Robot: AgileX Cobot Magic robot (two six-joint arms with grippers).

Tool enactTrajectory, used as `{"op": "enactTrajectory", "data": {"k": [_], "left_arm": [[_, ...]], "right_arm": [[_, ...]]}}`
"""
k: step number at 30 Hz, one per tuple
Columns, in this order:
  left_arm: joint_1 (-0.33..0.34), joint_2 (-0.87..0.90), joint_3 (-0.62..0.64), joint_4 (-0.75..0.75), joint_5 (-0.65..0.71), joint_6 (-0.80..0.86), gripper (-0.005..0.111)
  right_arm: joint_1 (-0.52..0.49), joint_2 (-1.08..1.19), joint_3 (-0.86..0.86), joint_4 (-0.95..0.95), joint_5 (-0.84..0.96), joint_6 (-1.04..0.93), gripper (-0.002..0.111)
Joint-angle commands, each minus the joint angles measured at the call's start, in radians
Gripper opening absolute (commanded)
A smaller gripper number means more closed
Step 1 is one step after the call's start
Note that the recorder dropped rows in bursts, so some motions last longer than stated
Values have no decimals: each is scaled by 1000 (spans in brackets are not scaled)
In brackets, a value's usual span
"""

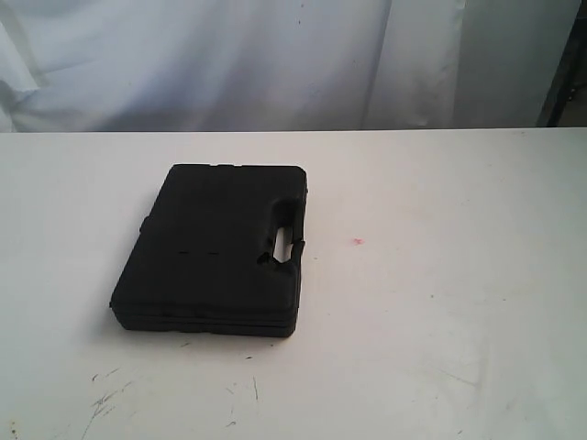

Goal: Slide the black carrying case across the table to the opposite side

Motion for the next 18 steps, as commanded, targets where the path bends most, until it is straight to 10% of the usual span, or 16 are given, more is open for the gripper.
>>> {"op": "enactTrajectory", "data": {"k": [1, 18], "left_arm": [[3, -4, 5, -2, -5, 8, 0], [3, -4, 5, -2, -5, 8, 0]], "right_arm": [[-8, -6, 2, 1, -13, -4, 0], [-8, -6, 2, -6, -65, -11, 0]]}}
